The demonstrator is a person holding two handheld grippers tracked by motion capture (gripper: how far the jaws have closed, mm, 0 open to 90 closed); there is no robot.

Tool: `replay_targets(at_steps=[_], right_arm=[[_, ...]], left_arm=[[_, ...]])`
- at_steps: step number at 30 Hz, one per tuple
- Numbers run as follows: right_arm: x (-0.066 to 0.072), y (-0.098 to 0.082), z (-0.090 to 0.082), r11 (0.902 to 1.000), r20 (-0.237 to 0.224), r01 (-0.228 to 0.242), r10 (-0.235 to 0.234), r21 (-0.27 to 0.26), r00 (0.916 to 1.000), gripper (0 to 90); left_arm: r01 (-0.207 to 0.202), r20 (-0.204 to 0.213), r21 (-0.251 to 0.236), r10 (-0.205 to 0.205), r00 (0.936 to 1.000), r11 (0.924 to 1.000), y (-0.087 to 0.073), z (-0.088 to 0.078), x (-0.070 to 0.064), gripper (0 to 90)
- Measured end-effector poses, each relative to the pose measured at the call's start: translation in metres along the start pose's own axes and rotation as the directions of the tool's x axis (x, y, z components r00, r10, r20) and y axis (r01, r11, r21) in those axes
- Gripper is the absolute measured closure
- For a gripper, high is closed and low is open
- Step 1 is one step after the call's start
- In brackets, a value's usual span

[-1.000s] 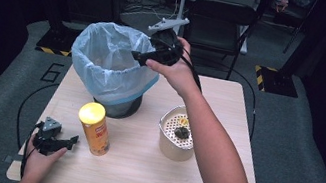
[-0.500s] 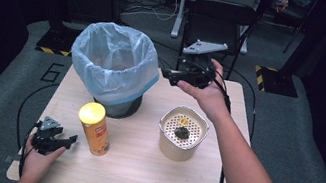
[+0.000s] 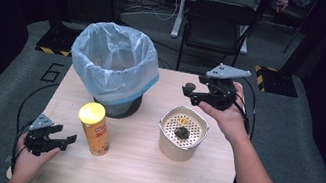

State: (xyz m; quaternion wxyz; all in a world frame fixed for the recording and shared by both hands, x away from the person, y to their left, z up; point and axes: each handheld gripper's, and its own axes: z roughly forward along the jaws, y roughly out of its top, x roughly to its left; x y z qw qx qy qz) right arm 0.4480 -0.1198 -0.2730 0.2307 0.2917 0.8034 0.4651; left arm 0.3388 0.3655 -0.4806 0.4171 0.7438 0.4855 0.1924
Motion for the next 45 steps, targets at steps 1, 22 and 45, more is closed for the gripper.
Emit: replay_targets(at_steps=[1,22,45], right_arm=[[-0.001,-0.004,-0.003,1.0000,0.005,0.005,-0.005,0.000,1.0000,30.5],[-0.024,-0.065,-0.028,0.9950,0.063,-0.091,0.088,0.042,0.9941,30.9],[-0.035,-0.153,-0.041,0.9742,0.167,-0.222,0.212,0.042,0.9629,31.7]], left_arm=[[-0.013,0.021,-0.003,0.013,0.9997,0.9999,0.001,-0.002,-0.001,23.9],[-0.052,0.232,-0.026,0.057,0.9710,0.9983,0.024,0.027,-0.047,14.7],[-0.117,0.204,-0.076,0.130,0.9703,0.9903,0.031,0.033,-0.054,24.2]])
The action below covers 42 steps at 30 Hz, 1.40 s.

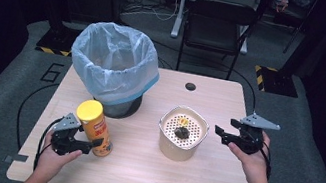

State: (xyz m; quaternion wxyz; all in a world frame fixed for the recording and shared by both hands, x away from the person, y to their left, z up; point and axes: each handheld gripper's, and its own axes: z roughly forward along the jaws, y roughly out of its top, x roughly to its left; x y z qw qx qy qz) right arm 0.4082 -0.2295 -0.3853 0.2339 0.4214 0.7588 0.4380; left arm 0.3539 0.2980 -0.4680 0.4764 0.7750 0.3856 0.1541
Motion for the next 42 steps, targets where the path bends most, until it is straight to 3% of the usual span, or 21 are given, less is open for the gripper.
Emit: replay_targets(at_steps=[3,8,14,20,28,33,42], right_arm=[[-0.003,-0.013,0.003,0.9996,0.006,-0.028,0.028,-0.003,0.9996,31.7],[-0.006,-0.036,0.006,0.9969,0.023,-0.079,0.079,-0.007,0.9966,31.9],[-0.002,-0.058,0.015,0.9968,0.052,-0.072,0.070,0.036,0.9962,32.2],[0.002,-0.067,0.019,0.9972,0.060,-0.055,0.052,0.051,0.9968,32.1],[0.007,-0.075,0.023,0.9967,0.049,-0.065,0.062,0.050,0.9968,32.3],[0.011,-0.083,0.028,0.9951,0.037,-0.060,0.057,0.079,0.9977,32.3],[0.013,-0.090,0.032,0.9930,0.039,-0.061,0.057,0.101,0.9976,32.6]], left_arm=[[-0.037,-0.008,0.015,0.037,0.9993,0.9992,0.001,-0.002,0.000,24.3],[-0.023,-0.004,0.009,0.023,0.9997,0.9997,0.010,-0.010,-0.004,24.3],[-0.027,-0.010,-0.004,0.027,0.9996,0.9996,0.029,-0.023,-0.007,24.3],[-0.032,-0.019,-0.009,0.032,0.9993,0.9994,0.052,-0.040,-0.012,24.3],[-0.042,-0.018,-0.024,0.041,0.9990,0.9988,0.088,-0.067,-0.019,24.3],[-0.052,-0.030,-0.041,0.051,0.9982,0.9978,0.113,-0.082,-0.024,24.3],[-0.062,-0.025,-0.050,0.061,0.9978,0.9968,0.151,-0.100,-0.030,24.3]])
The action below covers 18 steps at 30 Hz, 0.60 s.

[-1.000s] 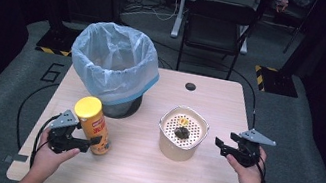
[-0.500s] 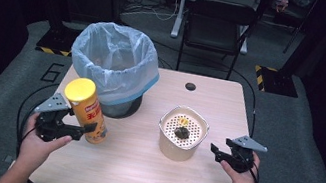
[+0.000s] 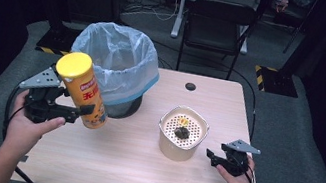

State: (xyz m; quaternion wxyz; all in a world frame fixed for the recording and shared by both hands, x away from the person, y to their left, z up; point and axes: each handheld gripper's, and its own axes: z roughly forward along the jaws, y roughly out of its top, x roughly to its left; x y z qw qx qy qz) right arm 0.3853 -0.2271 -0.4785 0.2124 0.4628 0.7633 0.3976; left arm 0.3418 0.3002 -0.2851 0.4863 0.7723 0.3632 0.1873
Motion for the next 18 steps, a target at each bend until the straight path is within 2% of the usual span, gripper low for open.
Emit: replay_targets(at_steps=[3,5,6,7,9,10,13,18], right_arm=[[-0.001,-0.002,0.001,1.0000,-0.004,0.008,-0.007,0.006,1.0000,32.9],[0.000,-0.002,0.001,1.0000,-0.007,-0.003,0.003,0.007,1.0000,33.1],[-0.001,-0.002,0.001,1.0000,-0.007,0.001,-0.001,0.007,1.0000,33.1],[-0.001,-0.003,0.001,1.0000,-0.010,-0.001,0.001,0.010,1.0000,33.1],[-0.001,-0.003,0.001,0.9999,-0.010,-0.008,0.008,0.009,0.9999,33.2],[-0.001,-0.003,0.001,0.9999,-0.008,-0.003,0.004,0.012,1.0000,33.3],[-0.002,-0.004,0.002,0.9999,-0.011,-0.002,0.002,0.010,0.9999,33.3],[0.000,-0.007,0.006,0.9994,-0.010,-0.013,0.014,0.031,0.9999,33.4]], left_arm=[[-0.003,-0.020,0.002,0.003,0.9998,1.0000,0.010,-0.002,-0.002,24.3],[-0.015,-0.019,-0.008,0.015,0.9997,0.9998,0.018,-0.004,-0.003,24.3],[-0.006,-0.031,-0.016,0.006,0.9995,0.9999,0.020,-0.005,-0.003,24.3],[-0.003,-0.026,0.002,0.003,0.9996,1.0000,0.024,-0.005,-0.003,24.3],[0.003,-0.021,-0.021,-0.003,0.9998,0.9998,0.029,-0.006,-0.003,24.3],[0.006,-0.032,-0.023,-0.007,0.9994,0.9997,0.032,-0.006,-0.004,24.3],[0.003,-0.023,-0.022,-0.003,0.9997,0.9998,0.040,-0.006,-0.003,24.3],[0.007,-0.055,-0.015,-0.008,0.9985,0.9999,0.058,-0.004,0.000,24.3]])
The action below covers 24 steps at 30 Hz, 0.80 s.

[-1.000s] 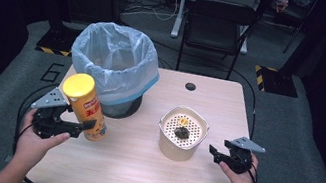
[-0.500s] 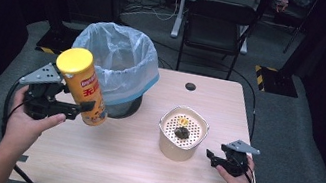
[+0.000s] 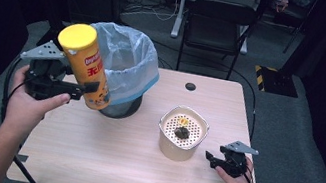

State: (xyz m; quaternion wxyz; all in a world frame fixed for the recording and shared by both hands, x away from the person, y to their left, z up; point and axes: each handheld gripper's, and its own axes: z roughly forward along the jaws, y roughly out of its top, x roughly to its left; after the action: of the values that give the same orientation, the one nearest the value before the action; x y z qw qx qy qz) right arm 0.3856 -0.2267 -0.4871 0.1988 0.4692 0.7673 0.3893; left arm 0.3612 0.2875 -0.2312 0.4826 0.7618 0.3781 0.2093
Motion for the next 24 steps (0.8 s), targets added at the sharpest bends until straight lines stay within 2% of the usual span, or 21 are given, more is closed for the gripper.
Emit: replay_targets(at_steps=[3,12,16,17,20,24], right_arm=[[-0.001,-0.001,0.001,0.9999,-0.002,0.011,-0.011,0.008,0.9999,33.4],[-0.003,-0.003,0.002,1.0000,-0.009,-0.004,0.004,0.009,0.9999,33.7],[-0.003,-0.004,0.001,0.9999,-0.009,-0.009,0.009,0.009,0.9999,34.0],[-0.003,-0.004,0.001,1.0000,-0.012,-0.005,0.005,0.008,0.9999,34.2],[-0.002,-0.004,0.001,0.9999,-0.008,0.002,-0.001,0.013,1.0000,34.4],[-0.002,-0.005,0.003,0.9999,-0.004,0.001,-0.001,0.013,1.0000,34.7]], left_arm=[[-0.001,0.000,-0.005,0.001,1.0000,1.0000,0.012,0.002,0.003,24.3],[-0.005,-0.012,-0.012,0.005,0.9999,0.9999,0.039,0.008,0.007,24.3],[-0.006,-0.028,-0.023,0.006,0.9996,0.9997,0.051,0.013,0.009,24.3],[0.004,-0.032,-0.031,-0.005,0.9995,0.9995,0.054,0.015,0.011,24.3],[-0.003,-0.067,-0.048,0.000,0.9978,0.9989,0.060,0.021,0.015,24.3],[0.016,-0.072,-0.048,-0.020,0.9972,0.9987,0.069,0.028,0.023,24.3]])
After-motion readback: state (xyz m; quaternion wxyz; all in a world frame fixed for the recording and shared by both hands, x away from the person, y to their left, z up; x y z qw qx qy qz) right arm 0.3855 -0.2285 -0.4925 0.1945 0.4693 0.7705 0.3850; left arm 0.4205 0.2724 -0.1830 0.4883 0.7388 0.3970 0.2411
